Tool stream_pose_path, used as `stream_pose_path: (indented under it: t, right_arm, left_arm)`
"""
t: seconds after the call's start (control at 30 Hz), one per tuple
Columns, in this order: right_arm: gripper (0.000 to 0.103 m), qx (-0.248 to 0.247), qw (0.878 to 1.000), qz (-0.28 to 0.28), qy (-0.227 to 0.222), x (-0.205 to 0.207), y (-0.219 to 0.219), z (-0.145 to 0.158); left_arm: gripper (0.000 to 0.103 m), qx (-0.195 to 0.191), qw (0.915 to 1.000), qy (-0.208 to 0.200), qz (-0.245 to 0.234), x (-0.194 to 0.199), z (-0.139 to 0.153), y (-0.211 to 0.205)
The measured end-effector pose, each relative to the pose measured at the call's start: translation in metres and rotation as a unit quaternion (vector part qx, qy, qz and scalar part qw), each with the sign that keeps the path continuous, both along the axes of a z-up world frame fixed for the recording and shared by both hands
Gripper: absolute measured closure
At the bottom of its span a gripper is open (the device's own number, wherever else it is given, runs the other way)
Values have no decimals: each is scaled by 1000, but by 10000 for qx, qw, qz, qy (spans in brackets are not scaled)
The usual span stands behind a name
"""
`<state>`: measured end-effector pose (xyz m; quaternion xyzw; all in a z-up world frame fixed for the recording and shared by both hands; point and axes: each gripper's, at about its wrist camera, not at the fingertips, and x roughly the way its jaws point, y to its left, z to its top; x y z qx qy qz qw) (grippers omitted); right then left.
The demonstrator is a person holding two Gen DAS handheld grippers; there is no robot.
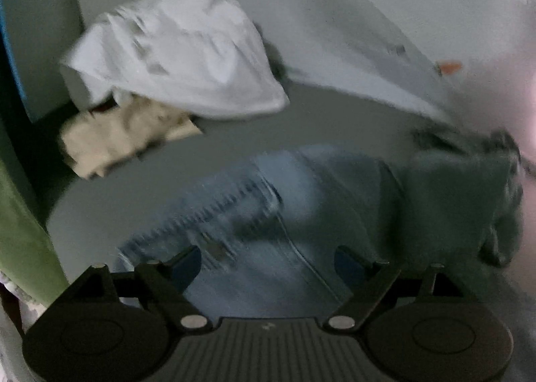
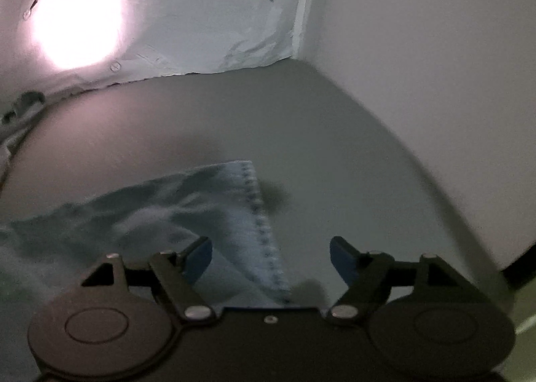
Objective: Fold clothes
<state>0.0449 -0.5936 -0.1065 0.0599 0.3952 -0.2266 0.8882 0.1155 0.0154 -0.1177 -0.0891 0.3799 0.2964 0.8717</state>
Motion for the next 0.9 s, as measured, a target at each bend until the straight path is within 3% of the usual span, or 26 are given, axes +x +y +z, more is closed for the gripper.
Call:
stream_pose_path:
  t: [0.17,0.27,0.4,0.57,0.67,0.73,0.9]
  right_arm:
    - [29,-64,9998,179,52,43,-12,-20]
    - [38,-203,9994,263,112,73,-23,-32]
    - [39,-24,9996,233,172,110,-38,-48]
    - [39,20,9993,236,290,139,-37,-63]
    - [57,-26,9996,250,131,137,-38,-53]
    - [75,-56,9996,260,25,136,-38,-47]
    - [80,-213,9990,290,-276,134,-38,-28]
  left_arm:
    - [16,-142,9990,411,143,19,-24,5]
    - [16,-110,9991,283,295,30,-20,8]
    - [16,183,9985,281,436,58,-9,15]
    - [16,139,9972,391,619,74,-14,20]
    - [16,55,9966,384,730,74,-18,22]
    - [16,-55,9960,343,824,73,-20,25]
    - [16,-92,9961,298,823,73,-16,28]
